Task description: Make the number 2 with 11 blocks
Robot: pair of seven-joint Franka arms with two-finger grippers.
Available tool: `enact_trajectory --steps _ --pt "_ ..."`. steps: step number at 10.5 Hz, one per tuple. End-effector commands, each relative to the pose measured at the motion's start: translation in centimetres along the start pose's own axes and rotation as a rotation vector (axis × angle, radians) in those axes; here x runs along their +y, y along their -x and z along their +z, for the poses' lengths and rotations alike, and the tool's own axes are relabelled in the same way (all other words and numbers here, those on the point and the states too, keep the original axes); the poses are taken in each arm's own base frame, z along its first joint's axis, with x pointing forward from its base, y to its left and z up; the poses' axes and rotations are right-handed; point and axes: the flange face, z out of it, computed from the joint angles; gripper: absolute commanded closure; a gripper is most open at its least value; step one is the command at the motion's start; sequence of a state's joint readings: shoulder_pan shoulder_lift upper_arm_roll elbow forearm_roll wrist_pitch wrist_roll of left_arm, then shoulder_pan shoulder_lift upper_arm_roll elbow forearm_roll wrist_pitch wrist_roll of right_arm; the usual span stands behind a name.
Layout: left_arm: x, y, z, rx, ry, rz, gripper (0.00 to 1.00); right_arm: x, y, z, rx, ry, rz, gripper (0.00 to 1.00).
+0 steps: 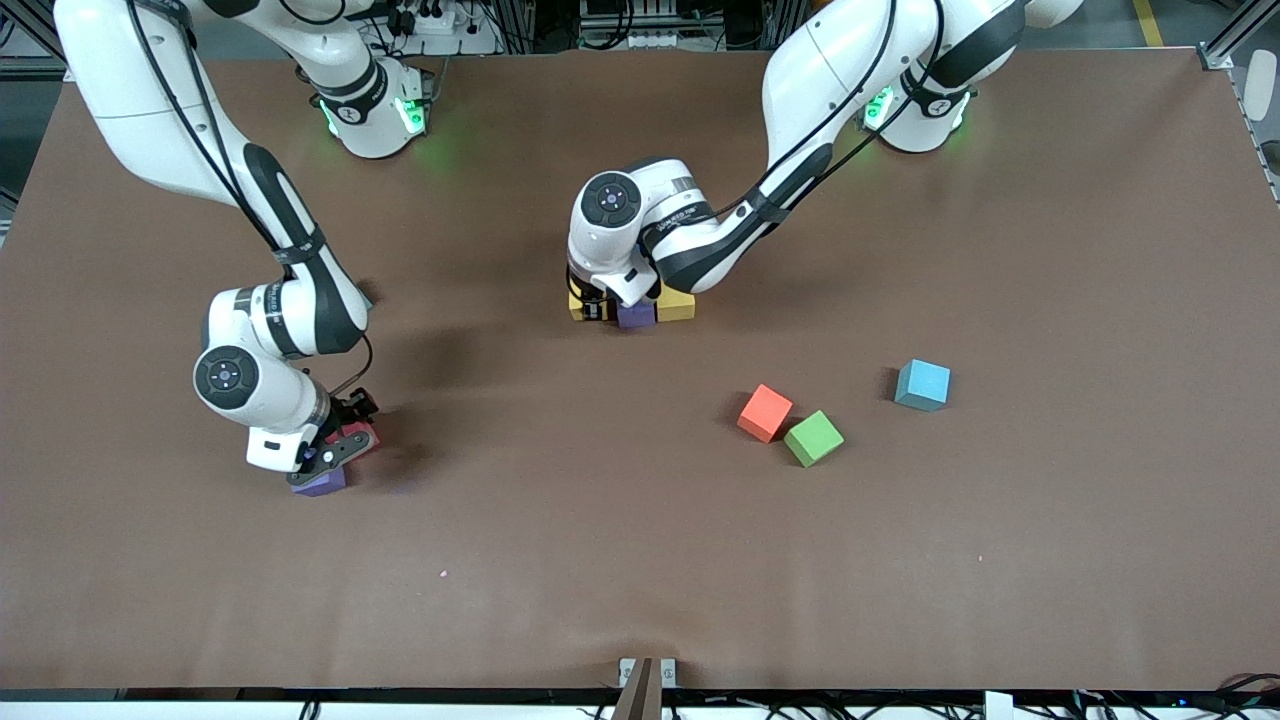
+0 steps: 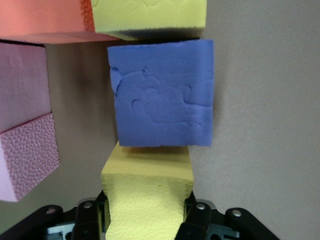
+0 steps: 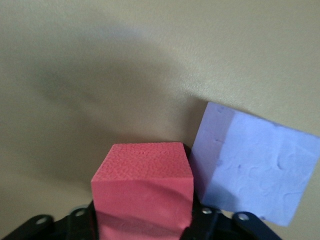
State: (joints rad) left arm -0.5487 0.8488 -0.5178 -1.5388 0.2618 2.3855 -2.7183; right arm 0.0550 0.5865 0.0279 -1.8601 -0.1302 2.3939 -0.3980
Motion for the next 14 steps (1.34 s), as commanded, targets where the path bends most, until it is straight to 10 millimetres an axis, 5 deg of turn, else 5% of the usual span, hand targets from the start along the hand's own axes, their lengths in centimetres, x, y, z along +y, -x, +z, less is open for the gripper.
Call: enact_trajectory --steps 1,9,14 --pt "-0.1 -0.7 0.4 0.011 0.028 -0.023 0.83 -0.2 -1.9 -2.0 0.037 0.006 0.018 0.84" --pt "-0.2 -2.0 1.5 0.042 0.044 0.008 0.83 -7.2 -5.1 -3.5 0.043 -0.035 0.202 0.83" --pt "-1.1 -2.8 1.9 0.070 0.044 0.031 0.83 -9.0 -5.5 -3.5 0.025 -0.105 0.301 0.83"
